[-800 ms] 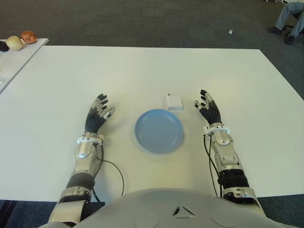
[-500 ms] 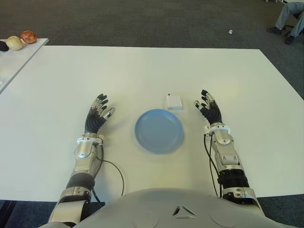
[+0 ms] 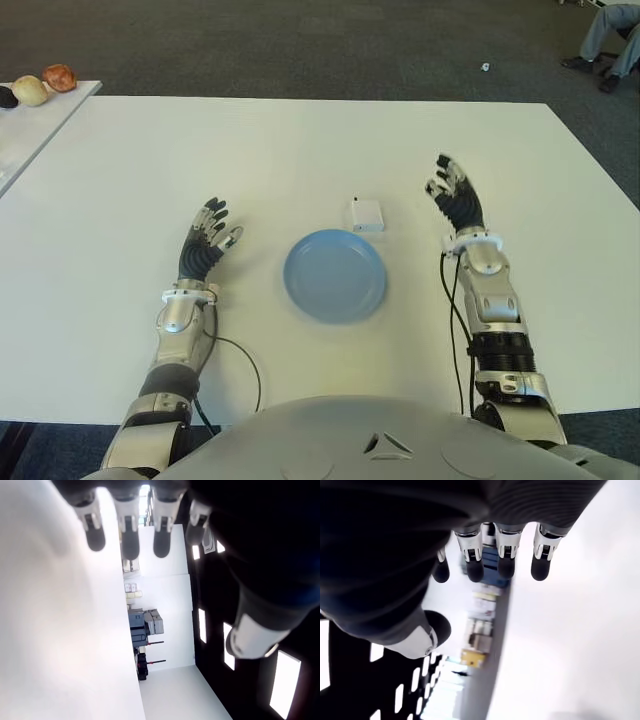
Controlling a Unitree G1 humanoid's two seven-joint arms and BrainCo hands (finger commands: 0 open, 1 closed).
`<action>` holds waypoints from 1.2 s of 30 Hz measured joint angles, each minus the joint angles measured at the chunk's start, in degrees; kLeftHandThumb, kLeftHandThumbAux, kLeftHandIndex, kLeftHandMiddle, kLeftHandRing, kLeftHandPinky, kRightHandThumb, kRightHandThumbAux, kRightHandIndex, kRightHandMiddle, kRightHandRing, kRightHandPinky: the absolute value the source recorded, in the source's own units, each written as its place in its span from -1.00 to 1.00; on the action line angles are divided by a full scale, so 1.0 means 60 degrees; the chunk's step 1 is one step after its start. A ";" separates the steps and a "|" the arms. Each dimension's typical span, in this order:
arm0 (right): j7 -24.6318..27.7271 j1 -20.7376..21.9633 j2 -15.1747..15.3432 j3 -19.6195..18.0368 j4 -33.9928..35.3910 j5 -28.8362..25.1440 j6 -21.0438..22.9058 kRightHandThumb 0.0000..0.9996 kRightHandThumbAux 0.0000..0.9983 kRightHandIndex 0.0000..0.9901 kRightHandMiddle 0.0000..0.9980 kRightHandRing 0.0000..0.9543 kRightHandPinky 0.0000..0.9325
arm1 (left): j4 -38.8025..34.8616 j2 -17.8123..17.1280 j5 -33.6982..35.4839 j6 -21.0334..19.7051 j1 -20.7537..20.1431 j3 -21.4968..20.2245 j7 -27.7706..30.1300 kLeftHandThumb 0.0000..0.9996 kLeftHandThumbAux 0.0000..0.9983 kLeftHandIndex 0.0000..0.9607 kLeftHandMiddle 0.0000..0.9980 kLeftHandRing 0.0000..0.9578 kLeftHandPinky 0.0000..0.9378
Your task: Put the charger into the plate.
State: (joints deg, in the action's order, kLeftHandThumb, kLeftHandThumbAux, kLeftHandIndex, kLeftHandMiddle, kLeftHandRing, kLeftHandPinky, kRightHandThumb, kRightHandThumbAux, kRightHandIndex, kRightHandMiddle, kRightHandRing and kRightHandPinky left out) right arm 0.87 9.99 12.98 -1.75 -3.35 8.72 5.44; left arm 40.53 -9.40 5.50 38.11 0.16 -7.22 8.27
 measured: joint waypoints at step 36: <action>-0.1536 0.1467 0.2163 0.2955 -0.3970 0.4583 -0.3701 -0.44 -0.17 -1.00 -1.00 -1.00 -1.00 | -0.0394 0.0042 0.0025 -0.0012 0.0237 0.0236 0.0154 -0.83 0.37 -1.00 -0.77 -0.74 -0.70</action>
State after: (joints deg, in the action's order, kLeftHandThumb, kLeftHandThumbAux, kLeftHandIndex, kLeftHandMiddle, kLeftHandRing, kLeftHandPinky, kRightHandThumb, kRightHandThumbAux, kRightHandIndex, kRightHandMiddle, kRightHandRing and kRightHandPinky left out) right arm -8.35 18.79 25.96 15.98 -27.17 36.22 -16.77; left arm 38.17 -9.15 5.65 38.04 1.59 -5.80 9.20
